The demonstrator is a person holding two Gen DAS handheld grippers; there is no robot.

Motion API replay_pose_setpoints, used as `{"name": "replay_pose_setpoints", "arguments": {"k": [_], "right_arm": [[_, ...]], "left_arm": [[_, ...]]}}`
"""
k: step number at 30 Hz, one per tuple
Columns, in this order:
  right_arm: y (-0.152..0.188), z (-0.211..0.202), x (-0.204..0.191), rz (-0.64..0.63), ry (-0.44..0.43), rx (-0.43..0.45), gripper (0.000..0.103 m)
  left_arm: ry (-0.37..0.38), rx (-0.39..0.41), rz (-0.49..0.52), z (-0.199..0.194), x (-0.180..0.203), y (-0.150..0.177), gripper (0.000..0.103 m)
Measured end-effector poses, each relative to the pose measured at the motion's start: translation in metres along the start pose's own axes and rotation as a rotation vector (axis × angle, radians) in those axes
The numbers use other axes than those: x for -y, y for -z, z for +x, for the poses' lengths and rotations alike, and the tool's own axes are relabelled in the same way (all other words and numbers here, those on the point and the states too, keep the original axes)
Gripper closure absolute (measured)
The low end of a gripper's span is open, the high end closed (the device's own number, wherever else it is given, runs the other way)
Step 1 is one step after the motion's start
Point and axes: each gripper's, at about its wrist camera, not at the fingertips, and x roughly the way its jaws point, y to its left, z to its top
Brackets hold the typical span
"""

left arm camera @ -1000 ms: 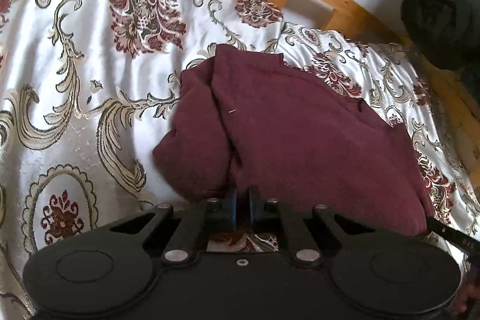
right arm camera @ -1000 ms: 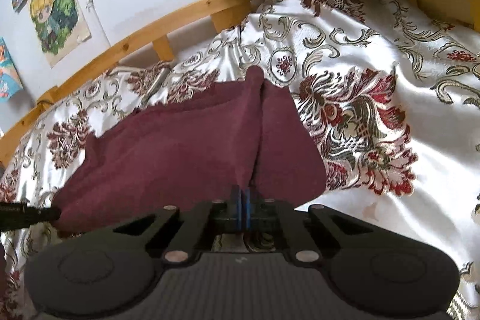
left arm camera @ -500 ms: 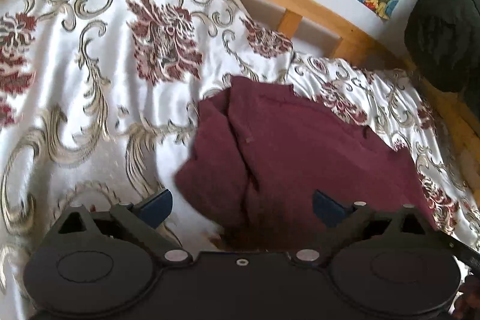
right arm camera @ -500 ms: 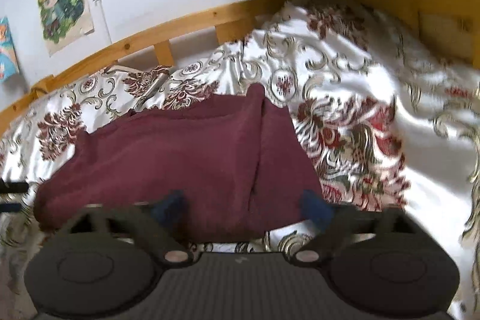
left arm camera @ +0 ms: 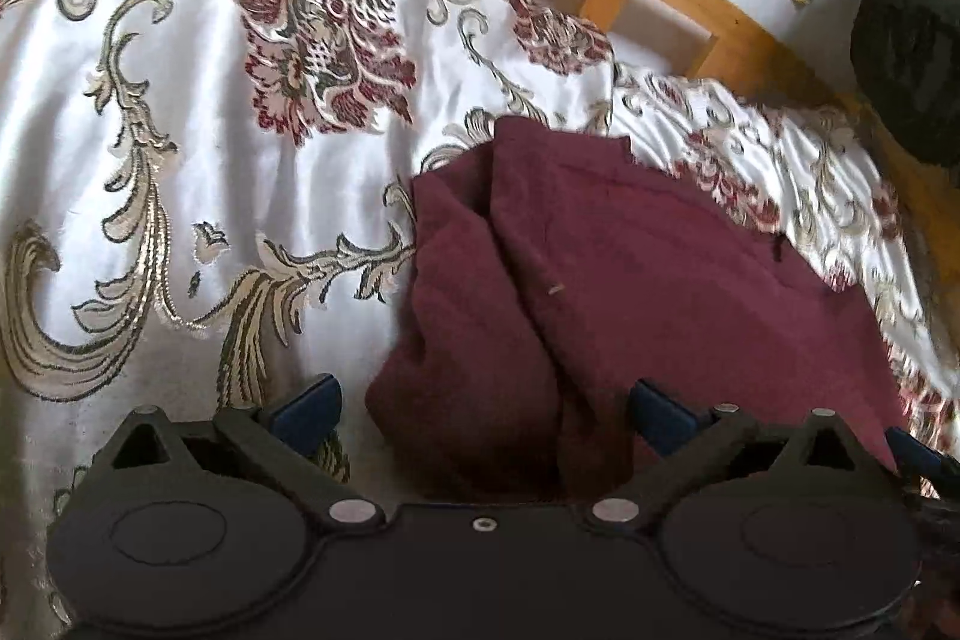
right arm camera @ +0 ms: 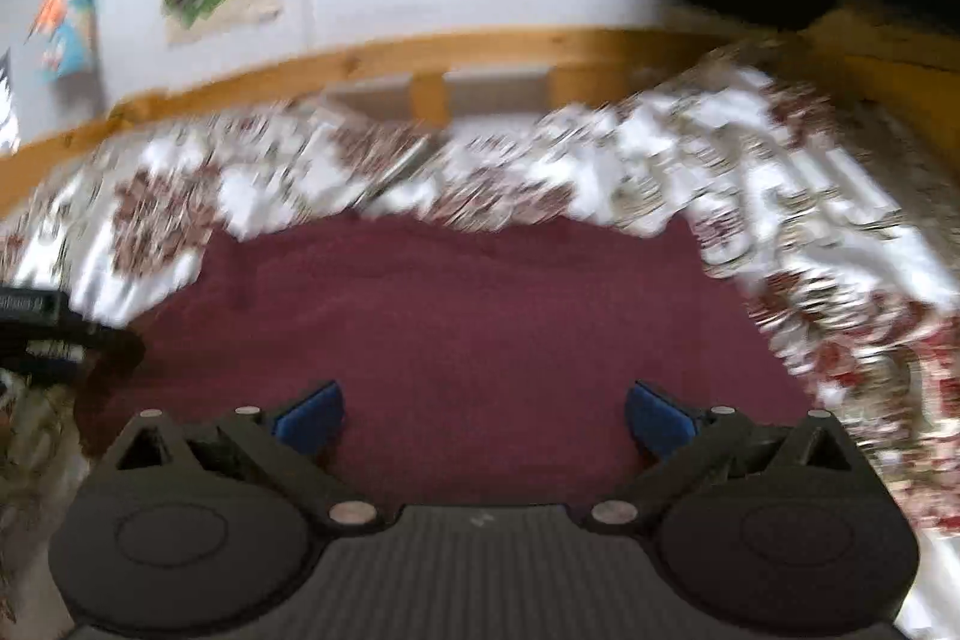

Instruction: Fold small clothes

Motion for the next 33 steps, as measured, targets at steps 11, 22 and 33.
{"name": "replay_pose_setpoints", "arguments": {"k": [11,22,33], "right_arm": [[0.016,0.003,-0.01,-0.065,0.032,0.004,0.0],[0.015,0.003,-0.007,-0.056,0.024,0.005,0.0],[0.015,0.003,-0.005,-0.049,0.02,0.007,0.0]], "left_arm": [[-0.033,-0.001,0.08,-0.004,0.005,0.011,0.001],[-0.06,-0.025,0.083,-0.001,0.009,0.008,0.001],[-0.033,-0.042,0.09,0.008,0.013,-0.011,0.001]]}}
